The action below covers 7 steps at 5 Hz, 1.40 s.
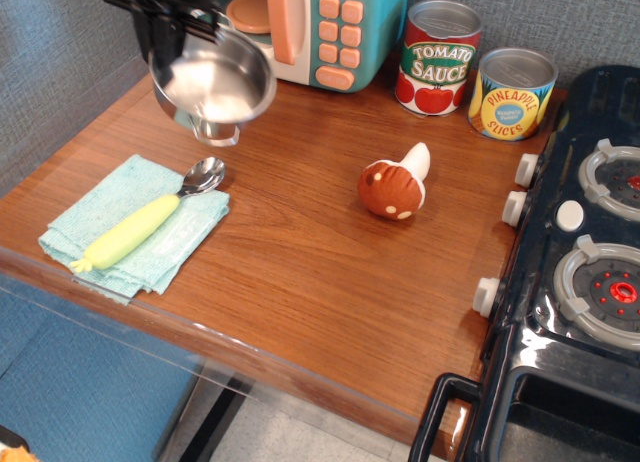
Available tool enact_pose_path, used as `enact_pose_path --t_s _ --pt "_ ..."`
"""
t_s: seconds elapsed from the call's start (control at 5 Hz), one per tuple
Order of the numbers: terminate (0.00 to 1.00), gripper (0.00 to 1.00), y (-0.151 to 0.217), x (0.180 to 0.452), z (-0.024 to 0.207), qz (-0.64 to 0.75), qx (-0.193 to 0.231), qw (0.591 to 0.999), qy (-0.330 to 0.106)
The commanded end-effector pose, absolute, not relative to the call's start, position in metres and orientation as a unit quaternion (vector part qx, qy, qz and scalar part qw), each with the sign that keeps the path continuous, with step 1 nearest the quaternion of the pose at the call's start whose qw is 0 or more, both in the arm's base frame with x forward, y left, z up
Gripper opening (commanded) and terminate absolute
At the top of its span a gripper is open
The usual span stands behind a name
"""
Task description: Put the bowl above the napkin.
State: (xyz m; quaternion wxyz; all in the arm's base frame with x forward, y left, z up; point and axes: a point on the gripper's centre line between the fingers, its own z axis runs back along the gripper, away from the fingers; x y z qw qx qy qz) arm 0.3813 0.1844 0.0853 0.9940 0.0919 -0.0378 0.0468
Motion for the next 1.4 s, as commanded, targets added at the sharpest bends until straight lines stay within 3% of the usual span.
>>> enact_pose_path --t_s 0.0,0.4,0.6,1.0,1.2 --pt "0.0 0.0 0.238 0.388 0.078 0.092 0.093 0.991 -0.023" --pt "0.0 0.0 0.218 0.384 0.062 0.061 0.085 0.994 -0.007" --pt "0.0 1.0 0.214 0.381 0.068 0.056 0.082 0.995 -0.019" --pt "0.0 1.0 0.204 0.365 0.119 -0.009 0.137 0.99 -0.041" --pt "0.0 1.0 0.199 0.354 0.141 -0.036 0.136 0.988 -0.065"
